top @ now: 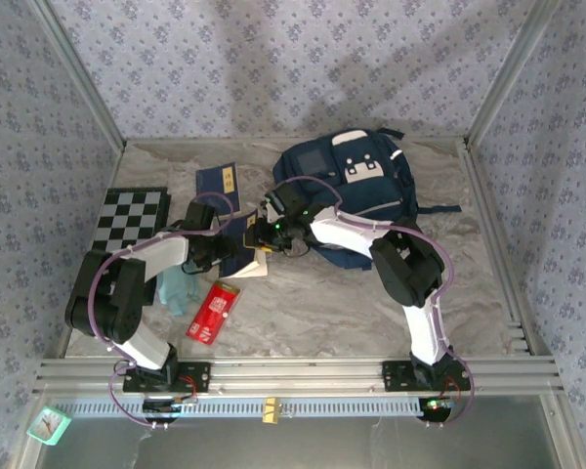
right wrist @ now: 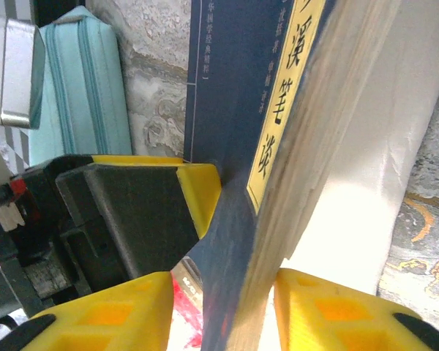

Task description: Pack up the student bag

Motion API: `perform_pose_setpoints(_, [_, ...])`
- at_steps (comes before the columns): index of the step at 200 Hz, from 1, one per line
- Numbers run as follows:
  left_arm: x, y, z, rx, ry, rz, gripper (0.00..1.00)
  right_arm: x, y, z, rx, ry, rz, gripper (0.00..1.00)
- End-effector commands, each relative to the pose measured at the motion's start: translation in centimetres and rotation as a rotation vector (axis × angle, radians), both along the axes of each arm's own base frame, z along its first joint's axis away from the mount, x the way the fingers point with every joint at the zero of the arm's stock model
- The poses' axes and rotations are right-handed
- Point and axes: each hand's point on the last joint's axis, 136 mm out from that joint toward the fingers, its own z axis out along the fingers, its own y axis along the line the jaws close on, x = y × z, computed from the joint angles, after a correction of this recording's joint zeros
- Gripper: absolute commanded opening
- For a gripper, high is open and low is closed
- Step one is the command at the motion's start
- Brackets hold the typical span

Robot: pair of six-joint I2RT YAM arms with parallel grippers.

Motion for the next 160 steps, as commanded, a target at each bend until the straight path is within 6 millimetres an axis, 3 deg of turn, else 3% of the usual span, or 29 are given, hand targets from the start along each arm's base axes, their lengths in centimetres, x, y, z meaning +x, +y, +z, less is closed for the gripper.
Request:
perform_pose_setpoints(1, [-0.4,-0.8,0.2,-0.019,0.003,-0.021,0.52,-0.2,0.3,0.6,0.042,0.016,0.004,0.36])
perform_pose_setpoints(43, [-0.3,-0.9,0.2,-0.016,0.002,-0.024,0.52,0.0,-0.2,0.3,0.014,0.011,-0.001,0.25])
perform_pose_setpoints(117, [-0.3,-1.1,0.7,-0.023,-0.01,-0.027,0.52,0.1,-0.2,-0.1,0.0,0.02,-0.018,0.18])
perform_pose_setpoints(160, [0.1,-0.9,1.9,-0.009,-0.033,-0.028,0.53,0.5,-0.6,1.9,0.019,-0.02,-0.028,0.08])
